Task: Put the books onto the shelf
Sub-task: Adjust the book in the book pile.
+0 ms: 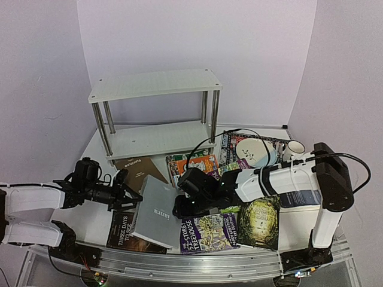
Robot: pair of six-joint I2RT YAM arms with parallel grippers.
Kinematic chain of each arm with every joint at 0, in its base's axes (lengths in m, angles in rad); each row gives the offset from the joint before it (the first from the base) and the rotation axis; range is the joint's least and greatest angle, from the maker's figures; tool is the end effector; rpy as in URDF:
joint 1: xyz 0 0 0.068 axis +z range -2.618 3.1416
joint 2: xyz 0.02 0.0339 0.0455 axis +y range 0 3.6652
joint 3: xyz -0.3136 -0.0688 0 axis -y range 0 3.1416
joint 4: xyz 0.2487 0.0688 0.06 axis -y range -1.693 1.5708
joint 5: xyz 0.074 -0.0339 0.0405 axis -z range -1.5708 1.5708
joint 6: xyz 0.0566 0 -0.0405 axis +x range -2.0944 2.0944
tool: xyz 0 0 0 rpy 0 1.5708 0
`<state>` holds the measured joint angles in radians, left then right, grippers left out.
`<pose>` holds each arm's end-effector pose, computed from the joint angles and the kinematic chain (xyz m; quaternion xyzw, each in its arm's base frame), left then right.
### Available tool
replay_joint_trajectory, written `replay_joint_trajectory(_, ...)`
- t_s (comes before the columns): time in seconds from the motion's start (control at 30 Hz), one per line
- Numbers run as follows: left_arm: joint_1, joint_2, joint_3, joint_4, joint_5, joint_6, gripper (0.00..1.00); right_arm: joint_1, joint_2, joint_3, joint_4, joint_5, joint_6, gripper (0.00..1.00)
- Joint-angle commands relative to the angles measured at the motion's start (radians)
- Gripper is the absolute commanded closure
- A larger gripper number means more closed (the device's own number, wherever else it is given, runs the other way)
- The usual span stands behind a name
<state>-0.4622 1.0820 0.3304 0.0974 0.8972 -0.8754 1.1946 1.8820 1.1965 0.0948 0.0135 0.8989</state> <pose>0.1433 -0.1208 0.1979 0.0220 0.8302 -0.5523 0.0716 0.1679 0.4229 0.2283 -0.1268 0.8731 0.4045 0.2407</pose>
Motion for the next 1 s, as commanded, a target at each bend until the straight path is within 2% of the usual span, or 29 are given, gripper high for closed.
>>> replay_joint_trajectory(0.0,-0.006,-0.069,0.044,0.073,0.025,-0.040,0.62,0.004,-0.049,-0.010,-0.021,0.026,-0.007,0.60)
replay_joint_trajectory(0.1,-0.012,-0.050,0.043,0.073,0.023,-0.045,0.63,0.003,-0.061,-0.011,-0.021,0.029,-0.012,0.60)
replay_joint_trajectory(0.23,-0.034,-0.027,0.059,0.073,0.009,-0.046,0.58,0.004,-0.066,-0.013,-0.021,0.027,-0.014,0.59)
replay_joint_trajectory(0.4,-0.086,0.019,0.100,0.073,-0.018,-0.041,0.57,0.004,-0.072,-0.015,-0.021,0.029,-0.016,0.59)
replay_joint_trajectory(0.57,-0.157,0.082,0.194,0.073,-0.047,-0.040,0.57,0.003,-0.089,-0.017,-0.023,0.038,-0.023,0.59)
replay_joint_trajectory(0.73,-0.232,0.142,0.304,0.073,-0.093,-0.042,0.52,0.004,-0.137,-0.027,-0.052,0.090,-0.044,0.57)
replay_joint_trajectory(0.97,-0.342,0.289,0.396,0.073,-0.129,-0.014,0.50,0.003,-0.230,-0.062,-0.169,0.192,-0.086,0.51)
